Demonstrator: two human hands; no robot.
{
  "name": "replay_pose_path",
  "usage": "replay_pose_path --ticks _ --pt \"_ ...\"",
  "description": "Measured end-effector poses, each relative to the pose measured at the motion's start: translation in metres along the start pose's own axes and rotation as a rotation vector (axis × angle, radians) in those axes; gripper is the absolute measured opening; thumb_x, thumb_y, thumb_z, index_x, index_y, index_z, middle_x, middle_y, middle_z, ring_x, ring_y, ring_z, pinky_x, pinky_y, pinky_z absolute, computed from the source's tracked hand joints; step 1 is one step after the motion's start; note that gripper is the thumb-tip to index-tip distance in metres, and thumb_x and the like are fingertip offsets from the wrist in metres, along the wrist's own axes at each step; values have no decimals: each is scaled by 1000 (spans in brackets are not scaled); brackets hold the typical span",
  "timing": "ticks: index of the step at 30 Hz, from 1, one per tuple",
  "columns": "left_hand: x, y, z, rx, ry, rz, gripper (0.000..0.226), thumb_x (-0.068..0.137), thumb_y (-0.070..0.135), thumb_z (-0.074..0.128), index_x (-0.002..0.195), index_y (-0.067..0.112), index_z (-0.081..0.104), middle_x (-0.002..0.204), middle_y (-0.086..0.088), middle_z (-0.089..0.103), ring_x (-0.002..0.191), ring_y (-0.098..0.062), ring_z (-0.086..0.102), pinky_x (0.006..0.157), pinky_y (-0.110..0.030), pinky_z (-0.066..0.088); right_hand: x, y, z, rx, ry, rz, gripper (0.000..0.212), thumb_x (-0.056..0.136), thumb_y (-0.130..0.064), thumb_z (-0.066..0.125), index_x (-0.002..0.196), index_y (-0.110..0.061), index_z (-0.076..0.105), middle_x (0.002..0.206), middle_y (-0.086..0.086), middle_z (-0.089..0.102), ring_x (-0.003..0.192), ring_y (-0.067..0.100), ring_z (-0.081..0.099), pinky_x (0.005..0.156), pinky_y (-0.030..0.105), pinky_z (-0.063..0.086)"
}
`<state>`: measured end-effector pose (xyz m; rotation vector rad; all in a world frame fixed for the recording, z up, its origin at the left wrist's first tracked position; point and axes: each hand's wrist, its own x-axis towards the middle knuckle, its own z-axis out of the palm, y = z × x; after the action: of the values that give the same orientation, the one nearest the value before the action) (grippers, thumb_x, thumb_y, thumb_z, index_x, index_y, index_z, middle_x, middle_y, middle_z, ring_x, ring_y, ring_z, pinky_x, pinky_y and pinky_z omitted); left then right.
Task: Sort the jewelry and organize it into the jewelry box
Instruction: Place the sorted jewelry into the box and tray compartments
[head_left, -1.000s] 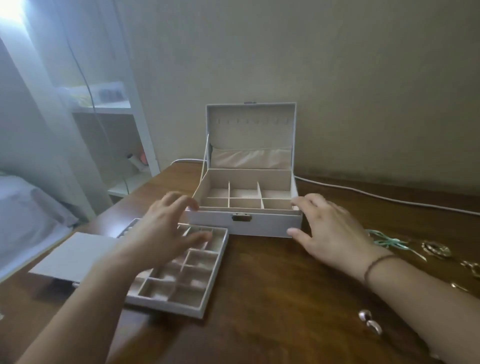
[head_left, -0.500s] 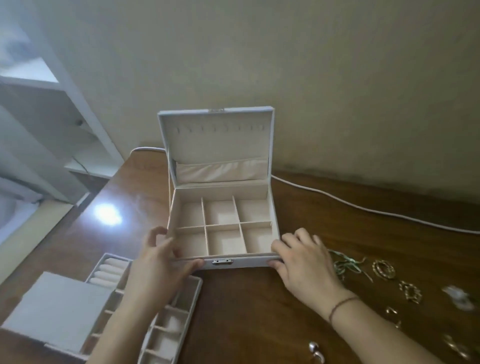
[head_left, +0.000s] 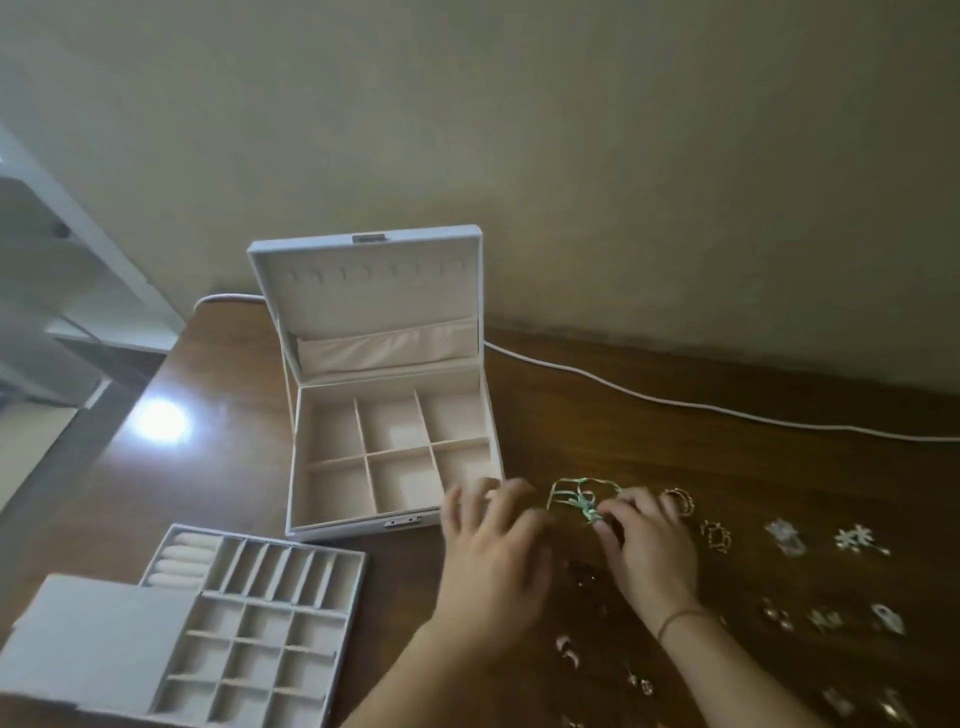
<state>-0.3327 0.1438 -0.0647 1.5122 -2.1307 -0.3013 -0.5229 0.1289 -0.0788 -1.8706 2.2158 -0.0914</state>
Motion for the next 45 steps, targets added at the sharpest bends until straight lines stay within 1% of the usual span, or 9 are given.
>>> replay_pose_path --ticks 9,13,17,22,27,32,38,42,45 --pt "28 22 18 -87 -192 228 50 90 25 54 139 22 48 143 5 50 134 -20 40 111 -37 34 -20 5 -18 274 20 -11 14 91 -30 63 102 -28 70 99 -16 66 97 8 58 78 19 42" --pt "42 31 20 -866 -283 -323 40 97 23 54 136 29 51 136 14 55 126 0 50 105 -25 45 -19 -8 -50 393 57 2 16 89 -27 66 105 -29 70 91 -26 56 87 -4 55 71 10 42" --pt "57 46 9 -1682 -446 -985 53 95 57 43 122 18 66 125 -11 66 116 -24 64 93 -40 53 -18 -40 -85 598 75 0 16 86 -27 68 101 -34 67 88 -27 63 80 -8 63 66 5 47" --pt "71 31 -15 -2143 -436 -1258 63 94 61 39 106 8 72 116 -19 66 108 -32 63 95 -45 48 -8 -73 -94 607 77 -74 15 84 -25 70 95 -35 70 88 -28 59 83 -6 61 72 15 53" --pt "83 -22 -45 -1982 -338 -1271 38 97 40 46 86 9 64 94 -13 64 82 -25 62 74 -36 54 2 -107 -68 224 127 -260 21 78 -35 70 97 -25 75 103 -12 60 102 11 46 82 22 41" --pt "74 -101 -83 -1903 -119 -1273 26 95 32 48 89 9 61 88 -11 63 78 -23 60 76 -32 47 4 -144 -48 493 25 -257 25 84 -35 66 107 -27 68 110 -17 48 108 2 43 84 7 31" --pt "66 -151 -94 -1930 432 -1251 47 100 50 37 100 9 61 97 -13 63 86 -25 59 80 -34 42 21 -195 -23 741 -80 -271 24 84 -17 71 107 -24 68 98 -19 61 91 1 60 79 9 45" --pt "69 -144 -94 -1820 454 -1238 60 100 58 30 125 10 55 114 -16 62 103 -27 59 96 -39 41 49 -241 -1 1059 -344 -88 36 91 1 56 110 -30 61 117 -4 66 102 6 64 92 22 50" --pt "73 -138 -93 -1707 412 -1270 65 101 59 23 147 16 40 148 -15 45 134 -28 45 108 -38 32 55 -257 15 1152 -502 3 51 88 19 41 127 -9 57 127 8 61 111 14 60 101 27 45"
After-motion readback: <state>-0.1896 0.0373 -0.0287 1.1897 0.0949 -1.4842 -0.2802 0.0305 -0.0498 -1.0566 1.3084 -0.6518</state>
